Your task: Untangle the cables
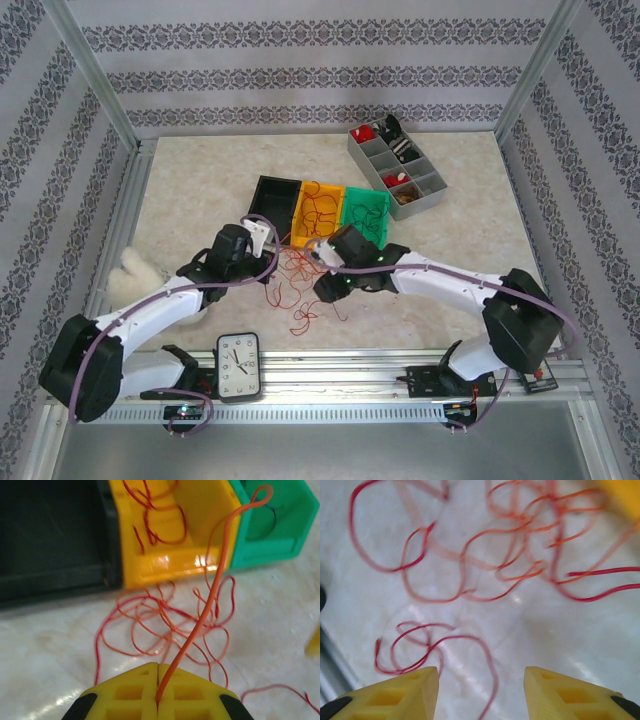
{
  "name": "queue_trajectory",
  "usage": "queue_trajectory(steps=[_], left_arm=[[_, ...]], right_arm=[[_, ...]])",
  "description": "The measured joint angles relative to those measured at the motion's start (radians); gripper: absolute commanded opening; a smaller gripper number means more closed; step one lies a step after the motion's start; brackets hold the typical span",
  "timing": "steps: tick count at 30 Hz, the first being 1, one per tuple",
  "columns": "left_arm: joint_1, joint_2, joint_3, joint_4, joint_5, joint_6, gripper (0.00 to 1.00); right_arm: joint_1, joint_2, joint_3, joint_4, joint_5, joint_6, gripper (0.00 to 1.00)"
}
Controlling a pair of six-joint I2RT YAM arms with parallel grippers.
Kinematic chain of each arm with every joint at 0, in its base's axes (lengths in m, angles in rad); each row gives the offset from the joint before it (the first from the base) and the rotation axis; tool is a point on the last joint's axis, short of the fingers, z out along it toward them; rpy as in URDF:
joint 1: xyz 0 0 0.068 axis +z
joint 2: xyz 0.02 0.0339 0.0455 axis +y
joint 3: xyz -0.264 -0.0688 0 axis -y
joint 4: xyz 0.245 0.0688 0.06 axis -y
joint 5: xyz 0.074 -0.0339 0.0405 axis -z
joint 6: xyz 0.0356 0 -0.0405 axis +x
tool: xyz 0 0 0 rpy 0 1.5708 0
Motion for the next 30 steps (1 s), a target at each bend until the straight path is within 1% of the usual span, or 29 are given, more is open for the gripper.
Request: queue_trajectory(steps=[3,6,10,14,16,17,20,21,23,27,30], left_arm=[[0.000,-0.002,0.019,-0.001,-0.108,-0.016,0.00],[0.002,0.006,0.040,-0.002,-0.187,-0.025,0.00],[0.002,0.024,0.050,-0.008,-0.237,-0.044,0.00],[0.002,0.028,0.050,-0.022,-0.254,-0.068,0.00],[0.002,0.028,0.050,-0.022,-0.257,-0.076,0.00],[0.002,0.028,0.050,-0.022,-0.258,-0.079,0.00],[0.002,0.028,0.050,-0.022,-0.266,-0.086,0.00],[0.002,0.028,0.050,-0.022,-0.268,-0.087,0.00],[0.002,0.028,0.050,-0.022,-0.272,-0.090,0.00],[0.002,0.028,0.048,-0.021,-0.274,-0.091,0.00],[0.002,0.028,0.042,-0.021,-0.276,-0.091,0.00]], right_arm=[[0.061,0.054,0.031,-0.033,-0.012,-0.077,0.57],[0.094,0.135,0.079,-0.072,-0.019,-0.157,0.59],[0.117,0.254,0.154,-0.114,-0.019,-0.229,0.60],[0.127,0.304,0.177,-0.122,-0.016,-0.262,0.57],[0.127,0.337,0.205,-0.136,-0.016,-0.275,0.52],[0.127,0.357,0.224,-0.140,-0.016,-0.280,0.47],[0.127,0.398,0.264,-0.147,-0.004,-0.294,0.25],[0.126,0.402,0.271,-0.148,0.004,-0.295,0.16],[0.127,0.406,0.274,-0.147,0.011,-0.301,0.00],[0.127,0.380,0.247,-0.132,0.031,-0.303,0.00],[0.116,0.307,0.190,-0.130,0.050,-0.288,0.00]])
